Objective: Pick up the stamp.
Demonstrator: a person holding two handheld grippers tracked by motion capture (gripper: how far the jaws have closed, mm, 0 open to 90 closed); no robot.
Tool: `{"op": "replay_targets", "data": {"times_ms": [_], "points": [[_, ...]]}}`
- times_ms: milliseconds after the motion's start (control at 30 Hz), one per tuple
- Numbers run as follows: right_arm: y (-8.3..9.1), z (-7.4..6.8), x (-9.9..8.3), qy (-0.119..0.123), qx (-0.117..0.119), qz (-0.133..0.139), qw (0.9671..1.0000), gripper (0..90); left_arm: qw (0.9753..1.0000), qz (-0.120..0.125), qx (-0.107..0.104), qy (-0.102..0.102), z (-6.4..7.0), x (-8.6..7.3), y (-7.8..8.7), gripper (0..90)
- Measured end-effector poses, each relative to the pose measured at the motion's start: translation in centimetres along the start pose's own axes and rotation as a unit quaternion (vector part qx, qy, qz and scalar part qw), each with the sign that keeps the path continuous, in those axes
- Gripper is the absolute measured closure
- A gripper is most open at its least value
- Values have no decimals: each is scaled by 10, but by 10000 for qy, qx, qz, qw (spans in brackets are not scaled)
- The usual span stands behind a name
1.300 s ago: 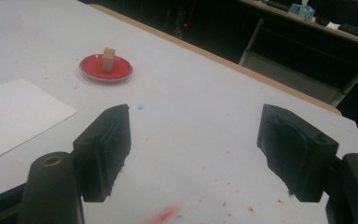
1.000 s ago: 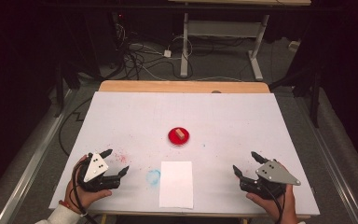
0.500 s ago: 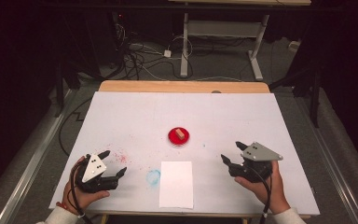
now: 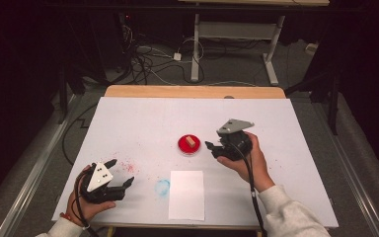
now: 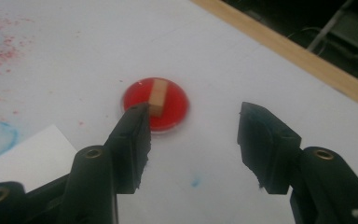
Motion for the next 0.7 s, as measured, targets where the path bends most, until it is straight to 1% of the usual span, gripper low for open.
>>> {"op": "replay_targets", "data": {"times_ms": [33,67,100,167,200,233,267,300,333,400,433,467,500,567,600,633,667,700], "points": [[0,0,0,0,0,0,10000,448,10000,2,-5,6,0,0,0,188],[-4,-2,3,22,-10,-35,10000,446,10000,-8,-3,3,-1,0,0,188],[-9,-4,7,40,30,-129,9999,441,10000,-1,-1,6,-1,0,1,188],[-20,-9,14,110,35,-289,9995,443,10000,-7,-6,-2,-1,-1,1,188],[-26,-11,16,110,88,-388,9991,444,10000,-15,-11,-15,-1,-1,1,188],[-32,-12,18,113,146,-493,9986,453,10000,-11,-15,-11,-1,-1,1,188],[-44,-15,21,109,198,-639,9977,484,10000,-23,-14,-18,-1,-1,0,188],[-44,-15,21,109,198,-639,9977,484,10000,-20,-11,-7,-1,-1,0,188],[-50,-16,21,134,239,-759,9967,487,10000,-22,-18,-2,-1,-1,0,188],[-62,-19,21,117,261,-900,9955,492,10000,-48,-19,-16,-1,-2,0,188],[-72,-22,22,103,299,-1017,9943,503,10000,-49,-19,-10,-1,-2,0,187],[-77,-23,22,89,274,-1056,9940,504,10000,-41,-26,2,-1,-2,-1,188],[-77,-23,22,89,274,-1056,9940,504,10000,-47,-31,-2,-1,-2,-1,188],[-85,-25,21,51,327,-1194,9923,533,10000,-47,-34,-6,-1,-2,-1,188],[-89,-25,20,61,296,-1231,9919,537,10000,-49,-50,-5,-1,-2,-1,188],[-92,-26,19,17,308,-1277,9913,554,10000,-50,-56,-2,-1,-3,-1,187],[-95,-26,19,-5,372,-1309,9907,577,10000,-49,-51,-5,-1,-3,-1,188],[-97,-27,19,12,348,-1338,9904,596,10000,-43,-65,0,-1,-3,-1,188]]}}
Point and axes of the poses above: each handheld gripper's, and its own axes: y roughly backward along the jaws, x roughly out of its top, z roughly to its right, the point moved 3 cm from there along -y, roughly forward along the jaws, and after that the axes turned 6 degrees about -x, right-handed, at the moved point
